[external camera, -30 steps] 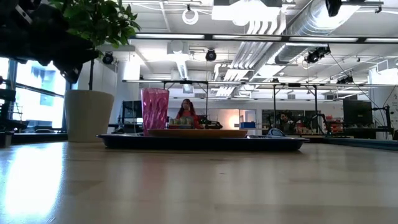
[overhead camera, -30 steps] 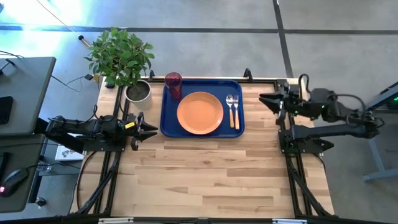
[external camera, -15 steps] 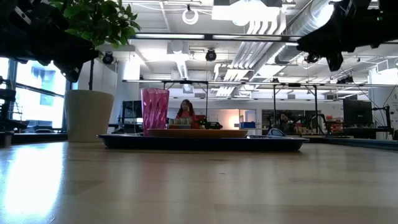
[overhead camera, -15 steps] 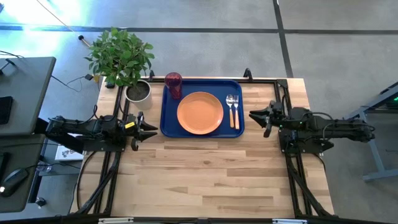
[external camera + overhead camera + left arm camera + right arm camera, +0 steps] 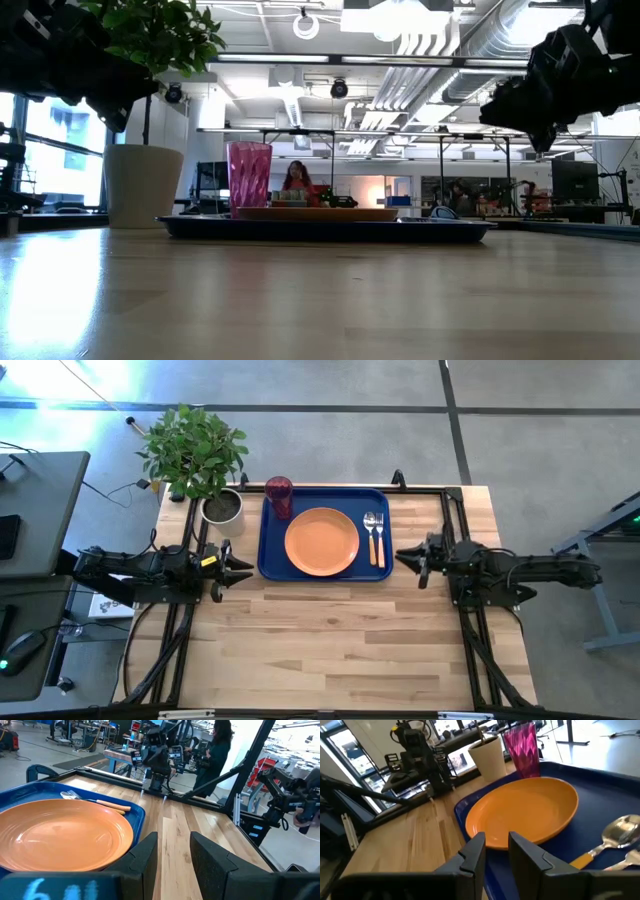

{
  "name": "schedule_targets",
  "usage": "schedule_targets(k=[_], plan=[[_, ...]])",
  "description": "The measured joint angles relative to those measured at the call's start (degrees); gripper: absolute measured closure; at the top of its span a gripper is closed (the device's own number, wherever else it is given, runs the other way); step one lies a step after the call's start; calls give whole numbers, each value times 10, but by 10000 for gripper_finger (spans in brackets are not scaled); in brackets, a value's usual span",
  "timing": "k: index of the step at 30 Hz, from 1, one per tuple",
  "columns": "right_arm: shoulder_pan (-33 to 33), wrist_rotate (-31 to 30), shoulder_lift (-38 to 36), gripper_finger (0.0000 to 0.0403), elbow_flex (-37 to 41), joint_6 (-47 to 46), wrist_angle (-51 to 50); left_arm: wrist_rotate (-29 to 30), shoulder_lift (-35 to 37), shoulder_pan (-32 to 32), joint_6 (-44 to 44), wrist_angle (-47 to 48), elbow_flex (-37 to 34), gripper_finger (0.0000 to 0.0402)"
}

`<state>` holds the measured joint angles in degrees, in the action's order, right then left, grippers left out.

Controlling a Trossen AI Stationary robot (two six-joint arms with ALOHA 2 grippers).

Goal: Pick and place plate/cup/fork/spoon on tray
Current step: Return to Home Position

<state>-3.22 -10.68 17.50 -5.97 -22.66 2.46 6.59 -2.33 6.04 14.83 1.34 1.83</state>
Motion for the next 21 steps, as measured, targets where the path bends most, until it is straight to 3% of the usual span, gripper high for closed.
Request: schedule_targets(k=[9,21], plan=[[0,7,0,327,53,-20,66,0,0,0,0,0,0,296],[0,11,1,327,54,-27,25,0,0,0,0,0,0,296]])
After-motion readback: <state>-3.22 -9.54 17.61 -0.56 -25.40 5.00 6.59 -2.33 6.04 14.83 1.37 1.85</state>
